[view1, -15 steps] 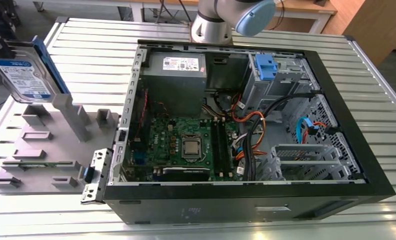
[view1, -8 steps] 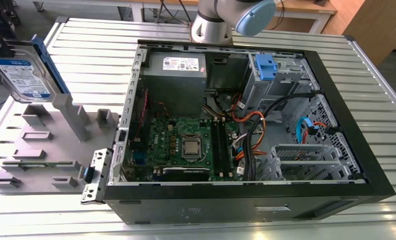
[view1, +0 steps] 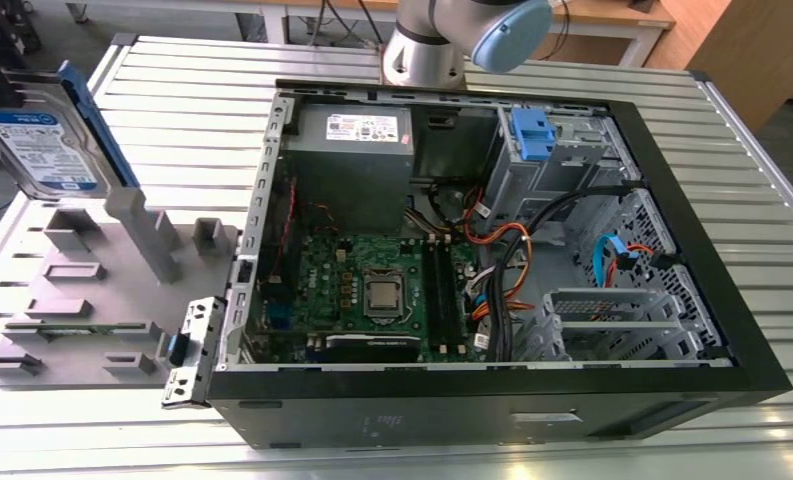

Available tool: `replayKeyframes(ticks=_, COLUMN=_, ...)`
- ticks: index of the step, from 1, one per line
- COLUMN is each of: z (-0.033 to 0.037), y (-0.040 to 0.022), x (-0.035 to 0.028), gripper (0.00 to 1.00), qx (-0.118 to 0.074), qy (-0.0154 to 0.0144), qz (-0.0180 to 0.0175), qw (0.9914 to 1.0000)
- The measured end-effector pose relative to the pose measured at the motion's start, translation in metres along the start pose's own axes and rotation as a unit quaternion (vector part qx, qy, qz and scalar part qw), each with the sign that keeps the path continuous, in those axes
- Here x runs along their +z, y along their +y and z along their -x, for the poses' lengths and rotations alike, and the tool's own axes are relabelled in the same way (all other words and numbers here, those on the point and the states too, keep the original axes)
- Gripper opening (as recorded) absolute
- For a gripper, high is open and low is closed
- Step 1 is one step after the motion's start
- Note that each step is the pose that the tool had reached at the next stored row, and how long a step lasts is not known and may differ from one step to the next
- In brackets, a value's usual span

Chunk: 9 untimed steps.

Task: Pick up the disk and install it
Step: 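Pick up the disk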

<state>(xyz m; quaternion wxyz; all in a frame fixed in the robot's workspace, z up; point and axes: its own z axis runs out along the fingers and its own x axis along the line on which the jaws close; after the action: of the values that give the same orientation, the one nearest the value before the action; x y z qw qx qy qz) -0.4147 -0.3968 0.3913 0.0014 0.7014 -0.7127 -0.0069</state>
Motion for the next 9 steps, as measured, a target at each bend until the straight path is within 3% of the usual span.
replayKeyframes(ticks=9, z=0.0002, y=0.0002, x=-0.0199, gripper=0.35, qx=0.000, qy=0.0000, qz=0.0001, qw=1.00000)
